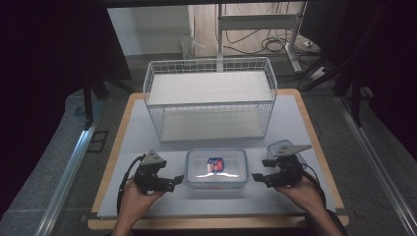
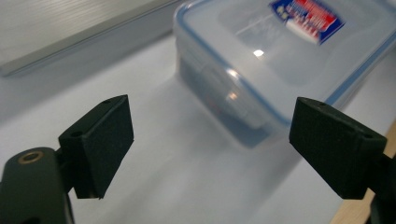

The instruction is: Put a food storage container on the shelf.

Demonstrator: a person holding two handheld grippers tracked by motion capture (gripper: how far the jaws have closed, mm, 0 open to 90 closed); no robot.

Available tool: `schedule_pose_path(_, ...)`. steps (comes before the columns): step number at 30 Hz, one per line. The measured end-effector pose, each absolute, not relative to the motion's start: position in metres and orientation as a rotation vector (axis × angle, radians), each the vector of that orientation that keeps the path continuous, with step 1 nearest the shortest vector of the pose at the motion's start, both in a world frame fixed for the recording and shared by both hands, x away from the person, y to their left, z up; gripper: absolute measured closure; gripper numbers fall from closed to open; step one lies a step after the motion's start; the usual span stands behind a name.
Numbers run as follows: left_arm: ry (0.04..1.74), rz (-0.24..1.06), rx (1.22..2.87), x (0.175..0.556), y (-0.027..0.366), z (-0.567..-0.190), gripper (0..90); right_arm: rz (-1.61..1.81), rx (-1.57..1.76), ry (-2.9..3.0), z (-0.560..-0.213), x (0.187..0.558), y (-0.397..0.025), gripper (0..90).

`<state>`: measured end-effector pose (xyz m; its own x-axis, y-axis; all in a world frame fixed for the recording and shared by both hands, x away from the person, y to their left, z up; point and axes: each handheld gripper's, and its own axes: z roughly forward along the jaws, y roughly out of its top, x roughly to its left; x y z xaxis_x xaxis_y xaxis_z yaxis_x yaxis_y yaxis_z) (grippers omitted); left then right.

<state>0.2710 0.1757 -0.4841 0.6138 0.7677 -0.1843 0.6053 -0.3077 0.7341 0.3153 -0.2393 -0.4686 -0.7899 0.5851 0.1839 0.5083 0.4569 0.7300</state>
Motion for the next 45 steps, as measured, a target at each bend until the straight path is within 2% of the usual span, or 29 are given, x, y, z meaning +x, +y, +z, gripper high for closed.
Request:
schedule_pose_path(3,1.073,0.207,2.029,0.279,0.174,-0.484,13.6,1.274,0.975,2.610,-0.466,0.319,-0.231,26.5)
schedule_pose_path(9,1.073,0.008,2.003,0.308,0.165,-0.500,10.7,1.267,1.047,2.659,-0.473,0.335,-0.217,22.2)
schedule_pose_path(11,1.072,-0.005,2.003,0.310,0.163,-0.502,10.7,1.264,1.064,2.674,-0.476,0.338,-0.215,21.7)
schedule_pose_path(15,1.047,-0.118,1.954,0.319,0.159,-0.508,14.5,1.299,1.160,2.752,-0.486,0.350,-0.209,19.7)
schedule_pose_path(19,1.037,-0.238,1.920,0.323,0.154,-0.516,12.4,1.332,1.219,2.822,-0.492,0.356,-0.204,18.9)
schedule_pose_path(22,1.045,-0.267,1.908,0.325,0.155,-0.519,11.4,1.340,1.261,2.851,-0.495,0.357,-0.201,17.2)
schedule_pose_path(27,1.059,-0.270,1.899,0.321,0.158,-0.517,15.5,1.368,1.314,2.846,-0.495,0.357,-0.204,23.1)
schedule_pose_path(33,1.045,-0.226,1.867,0.308,0.165,-0.512,29.0,1.451,1.299,2.810,-0.492,0.351,-0.215,38.1)
schedule_pose_path(37,1.039,-0.213,1.842,0.297,0.171,-0.510,36.3,1.501,1.293,2.794,-0.490,0.346,-0.219,44.8)
schedule_pose_path(40,1.035,-0.219,1.821,0.292,0.175,-0.510,43.3,1.530,1.279,2.782,-0.488,0.343,-0.221,48.7)
schedule_pose_path(45,1.033,-0.235,1.776,0.281,0.181,-0.512,49.2,1.564,1.266,2.768,-0.488,0.339,-0.222,51.9)
